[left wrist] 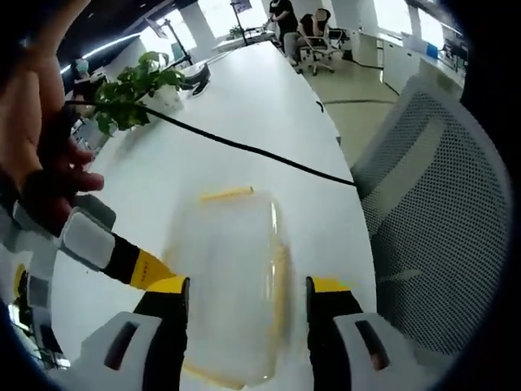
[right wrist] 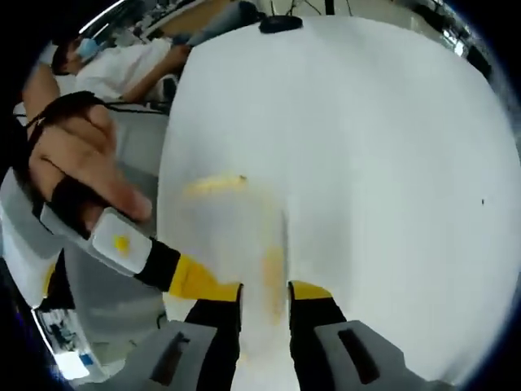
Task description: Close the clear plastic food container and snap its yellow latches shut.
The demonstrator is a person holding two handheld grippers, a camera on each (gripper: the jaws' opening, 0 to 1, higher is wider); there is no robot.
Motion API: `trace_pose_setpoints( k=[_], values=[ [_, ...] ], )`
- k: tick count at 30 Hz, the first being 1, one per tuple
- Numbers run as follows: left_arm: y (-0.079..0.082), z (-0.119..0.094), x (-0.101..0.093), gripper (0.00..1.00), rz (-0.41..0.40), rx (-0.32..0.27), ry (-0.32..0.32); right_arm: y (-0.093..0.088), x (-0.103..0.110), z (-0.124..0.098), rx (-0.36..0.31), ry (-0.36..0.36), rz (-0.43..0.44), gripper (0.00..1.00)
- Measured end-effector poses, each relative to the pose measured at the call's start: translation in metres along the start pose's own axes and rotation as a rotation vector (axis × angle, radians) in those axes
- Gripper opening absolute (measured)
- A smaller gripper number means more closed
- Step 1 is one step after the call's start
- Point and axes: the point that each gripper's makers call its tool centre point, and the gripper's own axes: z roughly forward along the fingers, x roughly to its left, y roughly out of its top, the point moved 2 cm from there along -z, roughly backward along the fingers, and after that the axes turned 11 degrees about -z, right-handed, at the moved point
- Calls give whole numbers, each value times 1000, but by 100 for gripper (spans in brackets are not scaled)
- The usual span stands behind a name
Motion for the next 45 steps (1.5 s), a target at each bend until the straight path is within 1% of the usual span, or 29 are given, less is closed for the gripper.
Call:
trace_pose_setpoints(
  k=[1, 2, 3, 4, 6, 7, 9, 13, 14, 15, 17, 19, 21, 22, 24, 26, 30, 35, 38, 41, 43, 45],
  values=[
    [0, 0, -8, 85, -60, 2, -34, 0, 0, -3, -13, 2, -30, 31],
    [3, -1, -10, 89, -61, -14, -41, 1, 1, -5, -39, 6, -3, 34],
    [6, -3, -11, 89, -34, -29, -41, -2, 2, -7, -28, 8, 18, 40],
    [8, -5, -15, 89, -24, -41, -56, -5, 2, -8, -19, -1, 40, 45],
    [9, -7, -18, 88, -17, -44, -63, -8, 1, -10, -19, -23, 37, 55],
    [9, -7, -18, 88, -16, -43, -67, -9, 1, -10, -23, -24, 43, 56],
    [9, -8, -22, 89, -51, -43, -102, -11, 0, -11, -34, -43, 64, 61],
    [4, -17, -27, 93, -92, -23, -157, -18, 1, -13, -47, -93, 52, 71],
    [1, -21, -26, 92, -90, -13, -168, -20, 1, -13, -49, -101, 47, 73],
    [0, -23, -22, 91, -85, -14, -161, -24, 1, -13, -43, -115, 43, 74],
    [-4, -28, -11, 92, -87, -10, -149, -29, 3, -13, -43, -125, 48, 75],
    [-11, -31, -3, 94, -117, 10, -149, -31, 4, -13, -64, -139, 68, 75],
    [-12, -33, 4, 94, -121, -1, -140, -31, 8, -13, -76, -134, 82, 74],
    [-14, -36, 8, 95, -130, 3, -139, -33, 14, -12, -74, -136, 71, 73],
    [-17, -37, 12, 95, -144, 21, -138, -35, 18, -13, -61, -136, 60, 73],
    [-19, -38, 16, 95, -136, 36, -140, -34, 22, -16, -73, -130, 72, 73],
    [-17, -36, 24, 95, -148, 51, -144, -32, 29, -21, -86, -145, 59, 70],
    [-21, -34, 33, 93, -141, 93, -152, -30, 41, -19, -99, -138, 39, 72],
    [-25, -32, 38, 92, -145, 119, -172, -32, 46, -16, -92, -143, 24, 71],
    [-32, -29, 47, 92, -161, 147, -169, -35, 51, -12, -87, -152, 39, 72],
    [-35, -27, 50, 91, -153, 161, -176, -35, 54, -9, -92, -161, 28, 72],
    [-38, -27, 55, 89, -151, 176, -178, -38, 59, -6, -74, -167, 10, 71]
  ],
)
